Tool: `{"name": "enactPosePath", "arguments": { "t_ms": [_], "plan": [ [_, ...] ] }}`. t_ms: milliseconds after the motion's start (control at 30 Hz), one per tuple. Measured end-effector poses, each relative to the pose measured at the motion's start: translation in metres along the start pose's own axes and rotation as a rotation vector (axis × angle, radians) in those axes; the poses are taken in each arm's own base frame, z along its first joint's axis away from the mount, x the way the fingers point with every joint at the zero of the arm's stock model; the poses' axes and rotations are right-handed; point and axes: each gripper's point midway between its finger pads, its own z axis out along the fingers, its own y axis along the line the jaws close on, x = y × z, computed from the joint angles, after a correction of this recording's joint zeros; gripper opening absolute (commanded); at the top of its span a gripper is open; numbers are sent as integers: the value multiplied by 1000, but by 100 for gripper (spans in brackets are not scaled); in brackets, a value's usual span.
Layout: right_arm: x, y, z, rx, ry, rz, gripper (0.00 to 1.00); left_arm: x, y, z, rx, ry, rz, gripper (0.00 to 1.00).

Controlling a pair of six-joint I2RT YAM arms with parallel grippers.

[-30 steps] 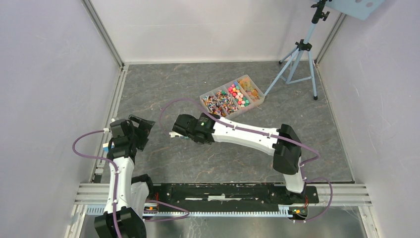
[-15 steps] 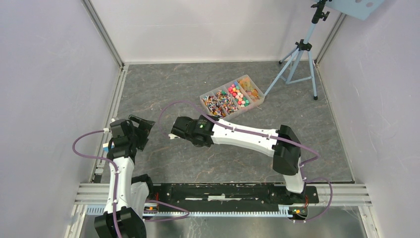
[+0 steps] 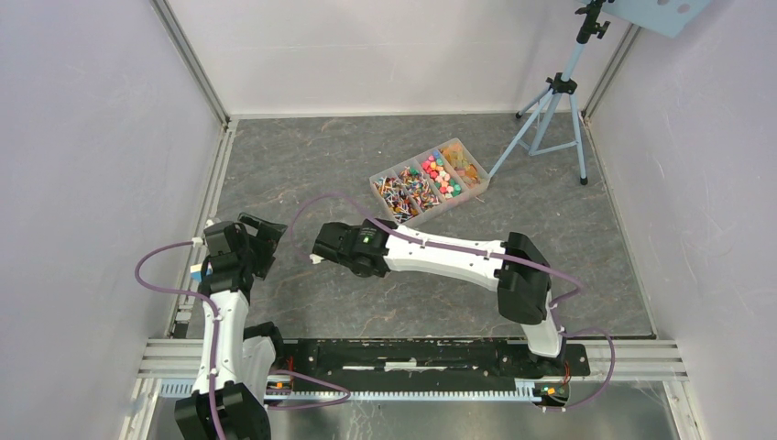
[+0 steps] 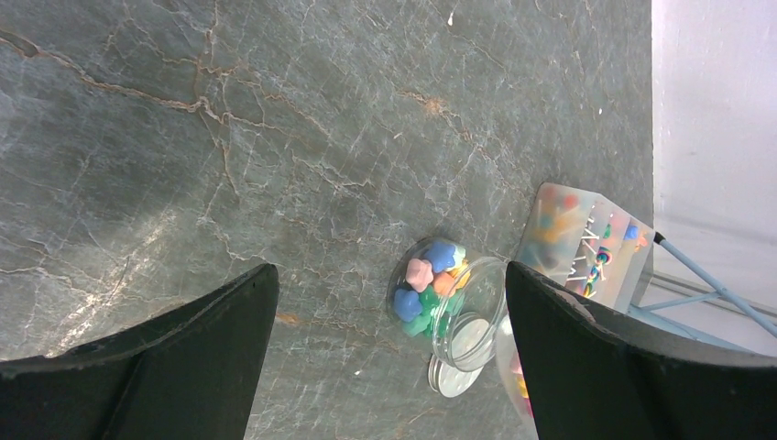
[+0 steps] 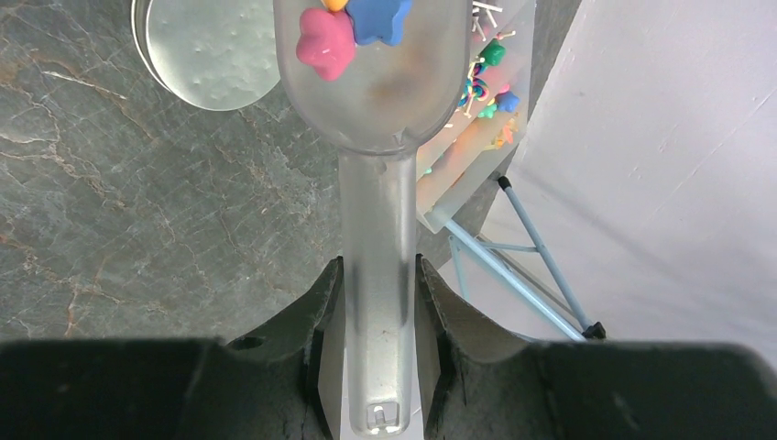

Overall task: Pack the candies
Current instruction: Place the fake candies in the packing bottle.

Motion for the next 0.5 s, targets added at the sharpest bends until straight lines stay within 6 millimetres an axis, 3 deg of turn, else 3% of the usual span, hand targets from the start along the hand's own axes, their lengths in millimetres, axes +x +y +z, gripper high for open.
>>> {"name": "enactPosePath", "arguments": {
  "t_ms": [500],
  "plan": [
    [-3,-1,2,44,20,-39,0,0,1,4,-3,4,-1,98]
  ]
}}
